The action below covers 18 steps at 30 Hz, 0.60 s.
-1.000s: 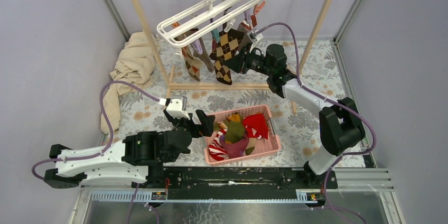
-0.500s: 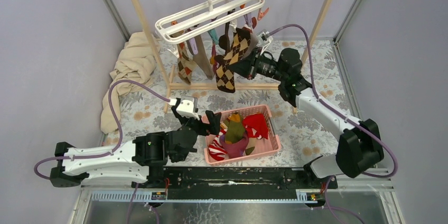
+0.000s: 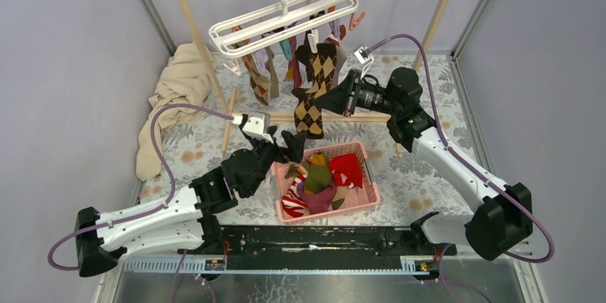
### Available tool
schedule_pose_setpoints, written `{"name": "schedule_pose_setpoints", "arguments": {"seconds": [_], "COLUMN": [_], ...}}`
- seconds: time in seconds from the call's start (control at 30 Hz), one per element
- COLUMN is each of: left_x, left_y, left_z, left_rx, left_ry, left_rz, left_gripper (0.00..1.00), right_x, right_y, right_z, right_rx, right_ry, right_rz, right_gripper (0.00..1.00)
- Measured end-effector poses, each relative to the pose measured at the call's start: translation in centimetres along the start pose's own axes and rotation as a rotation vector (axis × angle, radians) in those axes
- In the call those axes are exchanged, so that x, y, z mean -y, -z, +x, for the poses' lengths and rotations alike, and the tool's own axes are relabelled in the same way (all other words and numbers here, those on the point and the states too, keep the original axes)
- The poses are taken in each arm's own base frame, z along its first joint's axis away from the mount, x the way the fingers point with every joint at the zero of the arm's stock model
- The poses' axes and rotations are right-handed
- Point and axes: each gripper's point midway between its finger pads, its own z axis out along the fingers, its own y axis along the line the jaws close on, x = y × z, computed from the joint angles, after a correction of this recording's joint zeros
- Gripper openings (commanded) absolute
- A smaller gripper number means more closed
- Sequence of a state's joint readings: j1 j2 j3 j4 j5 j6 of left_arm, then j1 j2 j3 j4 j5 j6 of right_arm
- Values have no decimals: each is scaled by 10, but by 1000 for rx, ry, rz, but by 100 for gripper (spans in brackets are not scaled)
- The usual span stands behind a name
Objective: Remove the socks clipped to the hanger
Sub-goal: Remove the sock from the hanger.
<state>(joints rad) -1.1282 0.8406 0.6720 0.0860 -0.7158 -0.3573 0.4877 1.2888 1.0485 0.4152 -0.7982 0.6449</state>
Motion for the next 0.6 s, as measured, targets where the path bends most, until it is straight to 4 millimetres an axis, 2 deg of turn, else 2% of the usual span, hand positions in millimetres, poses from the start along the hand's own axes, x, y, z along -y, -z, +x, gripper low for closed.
{"name": "schedule_pose_setpoints", "arguments": {"seconds": [0.2,0.4,0.43,0.5,0.53,0.6], "left_x": [13,25,28,32,34,37], "left_y": [-19,-34,-35,-37,-37,-38], "left_z": [-1,13,15,17,16,15], "left_rx": [3,-32,-38,-41,-40,-42], "left_ry": [5,-6,-7,-5,-5,0], "left_rz": [95,166,178,201,211,225], "left_gripper": [98,98,93,72,61,31], "right_x": [-10,-16,-16,-16,-16,-16], "right_y": [6,8,8,9,9,9], "right_z": [3,4,4,6,7,9], "right_rx": [-15,-22,-23,-28,-31,-37], "right_ry": [-10,-27,-33,-44,-48,-56], "right_rz": [-11,-29,-30,-34,-36,-39], "right_gripper": [2,2,2,2,2,2]}}
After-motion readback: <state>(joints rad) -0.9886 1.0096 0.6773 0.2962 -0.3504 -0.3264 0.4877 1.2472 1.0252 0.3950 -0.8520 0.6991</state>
